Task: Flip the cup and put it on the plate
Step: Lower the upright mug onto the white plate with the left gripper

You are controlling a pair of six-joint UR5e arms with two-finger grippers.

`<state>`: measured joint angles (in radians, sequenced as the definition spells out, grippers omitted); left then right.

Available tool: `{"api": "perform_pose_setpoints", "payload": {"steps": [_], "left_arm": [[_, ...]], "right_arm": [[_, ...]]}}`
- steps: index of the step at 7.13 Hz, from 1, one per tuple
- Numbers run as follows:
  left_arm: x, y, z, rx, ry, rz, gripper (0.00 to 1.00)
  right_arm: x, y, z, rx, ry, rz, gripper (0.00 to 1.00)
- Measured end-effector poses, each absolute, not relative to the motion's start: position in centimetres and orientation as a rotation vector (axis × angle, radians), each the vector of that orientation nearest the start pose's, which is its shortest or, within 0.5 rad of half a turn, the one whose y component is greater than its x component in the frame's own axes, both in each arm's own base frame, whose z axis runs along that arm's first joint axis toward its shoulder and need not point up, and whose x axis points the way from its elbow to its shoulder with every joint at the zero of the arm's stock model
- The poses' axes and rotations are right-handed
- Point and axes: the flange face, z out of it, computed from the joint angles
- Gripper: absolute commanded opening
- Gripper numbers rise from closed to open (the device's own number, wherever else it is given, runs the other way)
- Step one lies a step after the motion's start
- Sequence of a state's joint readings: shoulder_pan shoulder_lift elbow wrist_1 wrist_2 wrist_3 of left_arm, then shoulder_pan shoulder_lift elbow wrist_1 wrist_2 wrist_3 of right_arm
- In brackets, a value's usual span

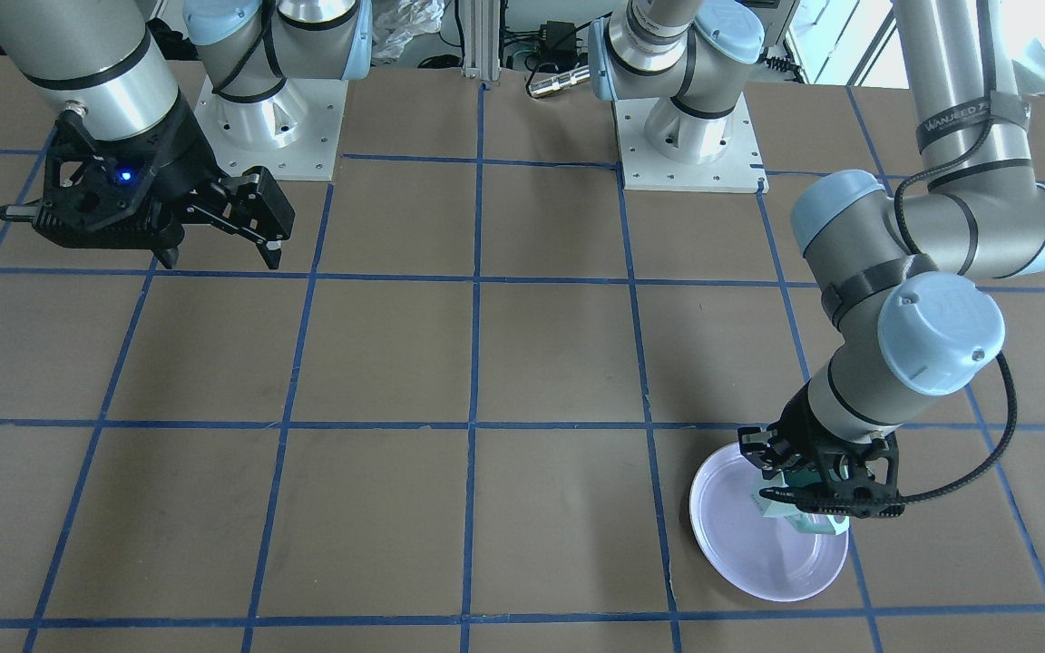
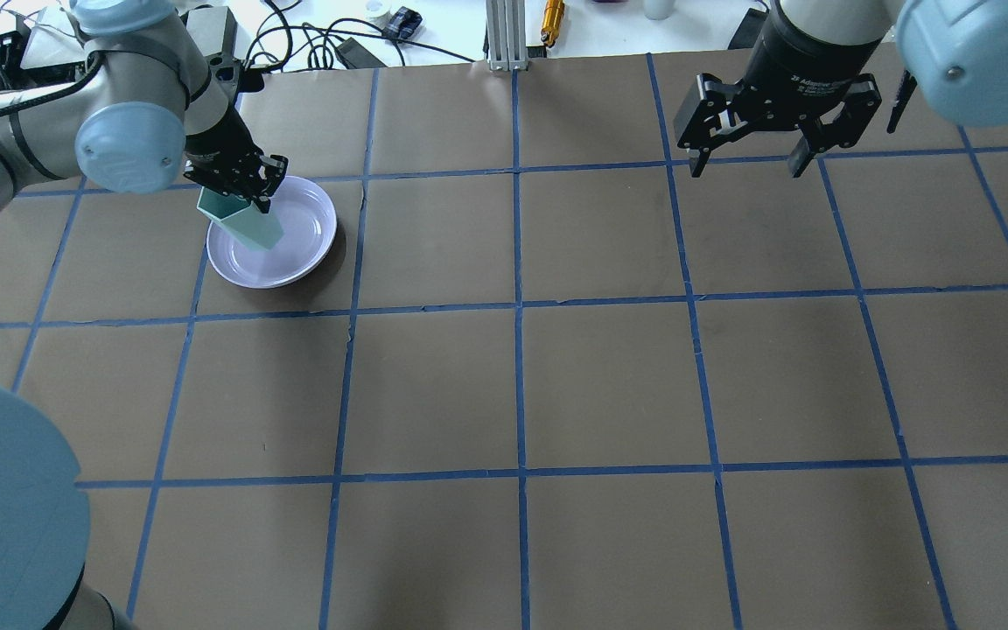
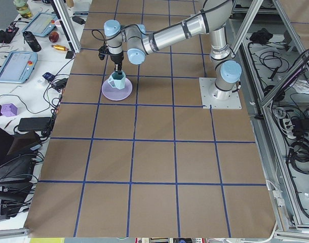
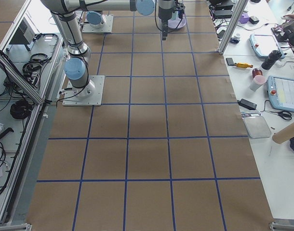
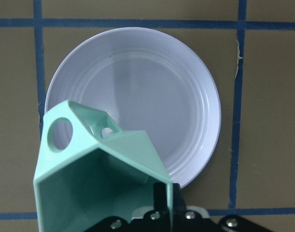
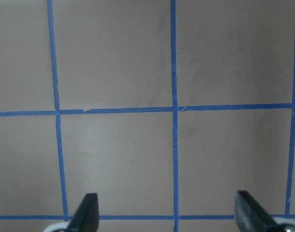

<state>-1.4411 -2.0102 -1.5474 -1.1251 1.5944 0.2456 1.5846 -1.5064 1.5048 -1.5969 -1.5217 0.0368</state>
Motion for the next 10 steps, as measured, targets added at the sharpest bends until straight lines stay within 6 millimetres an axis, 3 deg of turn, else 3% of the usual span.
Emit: {"api": "perform_pose_setpoints", "payload": {"steps": [3,6,7,8,9,10], "left_arm": [[-5.4,-65.6,28.2,0.521,3.057,-0.041,0.0],[-5.5,-65.6,27.0,0.6,3.047,-0.013,0.0],[-5.4,-65.6,26.4,0.599,3.049,0.0,0.22],[-5.4,-65.7,25.9,0.596,3.052,0.013,0.71],[-5.3,-65.8,25.5,0.595,3.053,0.021,1.0],[-5.3,-65.9,25.4,0.595,3.053,0.022,1.0]], "right_arm": [[14.5,-52.0,49.1,0.035,3.091,-0.041,1.0],[14.5,-52.0,49.0,0.035,3.091,-0.04,1.0],[14.5,-52.0,49.0,0.035,3.091,-0.04,1.0],[14.5,-52.0,49.0,0.035,3.091,-0.041,1.0],[14.5,-52.0,49.1,0.035,3.091,-0.041,1.0],[14.5,-52.0,49.1,0.035,3.091,-0.041,1.0]]}}
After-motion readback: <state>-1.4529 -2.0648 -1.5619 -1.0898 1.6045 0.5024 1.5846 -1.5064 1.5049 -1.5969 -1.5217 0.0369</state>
